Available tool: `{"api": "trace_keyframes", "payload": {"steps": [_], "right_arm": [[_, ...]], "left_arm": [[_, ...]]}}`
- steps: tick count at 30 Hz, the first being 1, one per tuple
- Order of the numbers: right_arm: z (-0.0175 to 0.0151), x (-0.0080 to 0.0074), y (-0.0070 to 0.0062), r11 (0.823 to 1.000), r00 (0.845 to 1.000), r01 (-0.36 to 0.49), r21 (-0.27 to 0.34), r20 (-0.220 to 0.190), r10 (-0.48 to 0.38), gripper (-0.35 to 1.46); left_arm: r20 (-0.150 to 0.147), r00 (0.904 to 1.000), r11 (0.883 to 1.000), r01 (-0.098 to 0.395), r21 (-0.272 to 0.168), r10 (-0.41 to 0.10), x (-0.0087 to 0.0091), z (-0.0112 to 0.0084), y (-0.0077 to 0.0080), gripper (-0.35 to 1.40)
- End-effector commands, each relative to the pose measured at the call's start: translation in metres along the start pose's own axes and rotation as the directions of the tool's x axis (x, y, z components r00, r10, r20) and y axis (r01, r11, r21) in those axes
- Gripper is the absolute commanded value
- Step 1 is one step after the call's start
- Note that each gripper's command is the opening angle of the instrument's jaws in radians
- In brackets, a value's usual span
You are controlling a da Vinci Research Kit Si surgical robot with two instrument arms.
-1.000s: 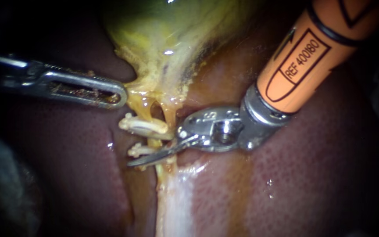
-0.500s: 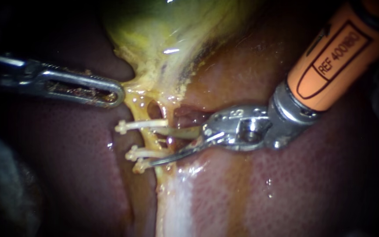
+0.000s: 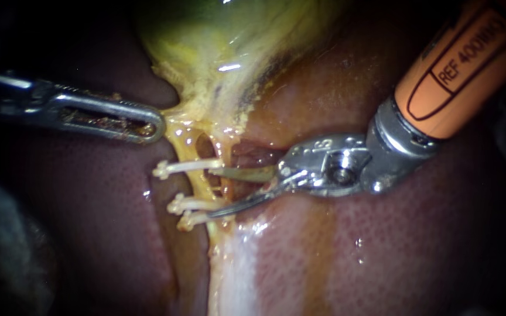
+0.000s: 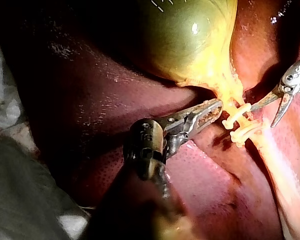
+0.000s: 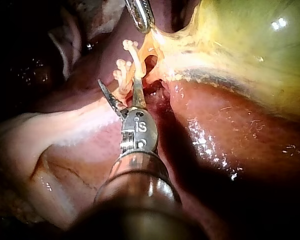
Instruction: Go to the cutting position left tube
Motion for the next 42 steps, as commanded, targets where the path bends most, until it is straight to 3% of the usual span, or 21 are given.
{"api": "trace_keyframes", "payload": {"steps": [1,6,15,22,27,29,42], "right_arm": [[0.0000,-0.0001,0.0001,1.000,1.000,0.001,-0.002,0.002,-0.001,1.23],[0.0001,-0.0004,0.0007,1.000,1.000,-0.003,-0.016,0.023,0.003,1.23],[0.0018,-0.0010,0.0027,0.999,0.999,-0.016,-0.033,0.030,0.017,1.23],[0.0028,-0.0011,0.0034,0.999,0.999,-0.015,-0.041,0.032,0.016,1.25],[0.0033,-0.0007,0.0035,1.000,1.000,-0.016,-0.027,0.009,0.017,1.25],[0.0037,-0.0005,0.0036,1.000,1.000,-0.017,-0.011,-0.022,0.017,1.26],[0.0076,0.0012,0.0039,1.000,0.997,-0.022,0.021,-0.070,0.023,1.26]], "left_arm": [[0.000,1.0000,1.000,0.000,0.000,0.000,0.0000,0.0000,0.0000,-0.35],[0.000,1.0000,1.000,0.000,-0.001,0.000,0.0000,-0.0001,0.0000,-0.35],[0.000,1.0000,1.000,0.000,-0.001,0.000,0.0000,-0.0001,0.0000,-0.35],[0.000,1.0000,1.000,0.000,-0.001,0.000,0.0000,-0.0001,0.0000,-0.35],[0.000,1.0000,1.000,0.000,-0.001,0.000,0.0000,-0.0001,0.0000,-0.35],[0.000,1.0000,1.000,0.000,-0.001,0.000,0.0000,-0.0001,0.0000,-0.35],[0.000,1.0000,1.000,0.000,-0.001,0.000,0.0000,-0.0001,0.0000,-0.35]]}}
